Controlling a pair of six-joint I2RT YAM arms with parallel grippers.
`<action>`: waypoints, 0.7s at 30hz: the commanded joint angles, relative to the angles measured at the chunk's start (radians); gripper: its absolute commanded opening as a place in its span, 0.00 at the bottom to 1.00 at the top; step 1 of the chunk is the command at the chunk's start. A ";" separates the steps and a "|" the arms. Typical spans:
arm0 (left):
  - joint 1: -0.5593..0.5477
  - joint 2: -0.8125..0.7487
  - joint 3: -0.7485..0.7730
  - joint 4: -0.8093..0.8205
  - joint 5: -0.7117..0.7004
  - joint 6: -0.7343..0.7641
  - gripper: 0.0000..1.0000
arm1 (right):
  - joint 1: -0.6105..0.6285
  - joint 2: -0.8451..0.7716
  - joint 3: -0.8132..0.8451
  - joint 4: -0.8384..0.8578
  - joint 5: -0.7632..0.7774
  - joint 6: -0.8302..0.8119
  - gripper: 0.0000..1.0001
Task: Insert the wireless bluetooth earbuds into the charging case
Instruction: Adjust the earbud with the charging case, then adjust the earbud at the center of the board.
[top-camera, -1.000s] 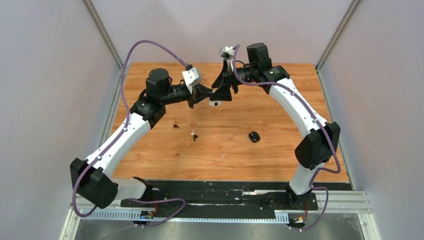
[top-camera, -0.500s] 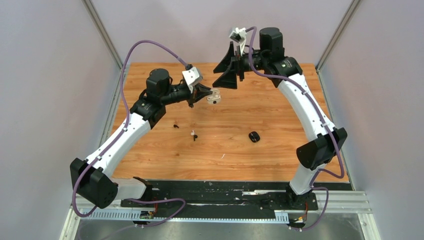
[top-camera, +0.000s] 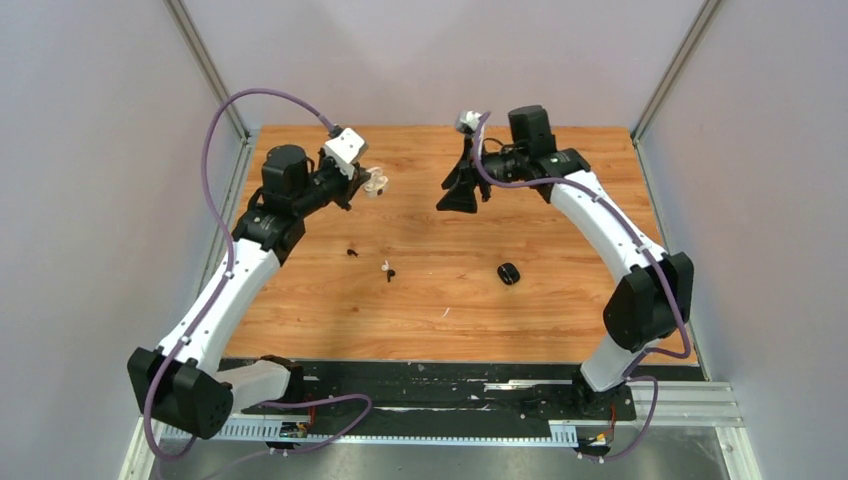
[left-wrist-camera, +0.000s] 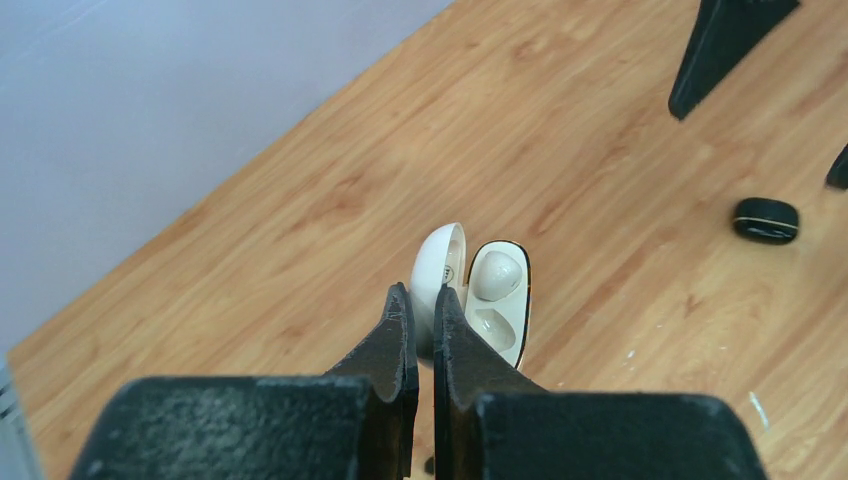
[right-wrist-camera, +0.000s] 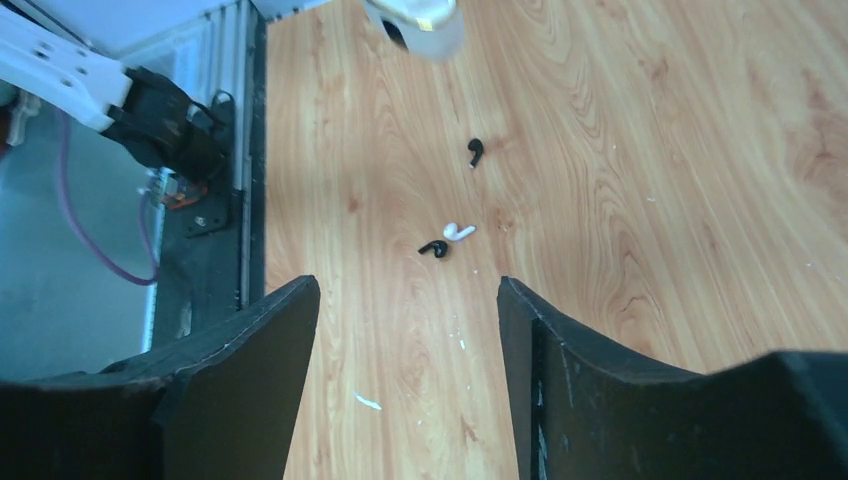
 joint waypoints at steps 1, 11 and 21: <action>0.030 -0.099 -0.014 -0.048 -0.166 0.021 0.00 | 0.107 0.065 -0.018 0.051 0.158 -0.163 0.64; 0.169 -0.212 -0.045 -0.160 -0.394 -0.156 0.00 | 0.334 0.377 0.083 0.138 0.652 0.223 0.74; 0.216 -0.279 -0.064 -0.200 -0.387 -0.215 0.00 | 0.453 0.521 0.107 0.182 0.831 0.337 0.65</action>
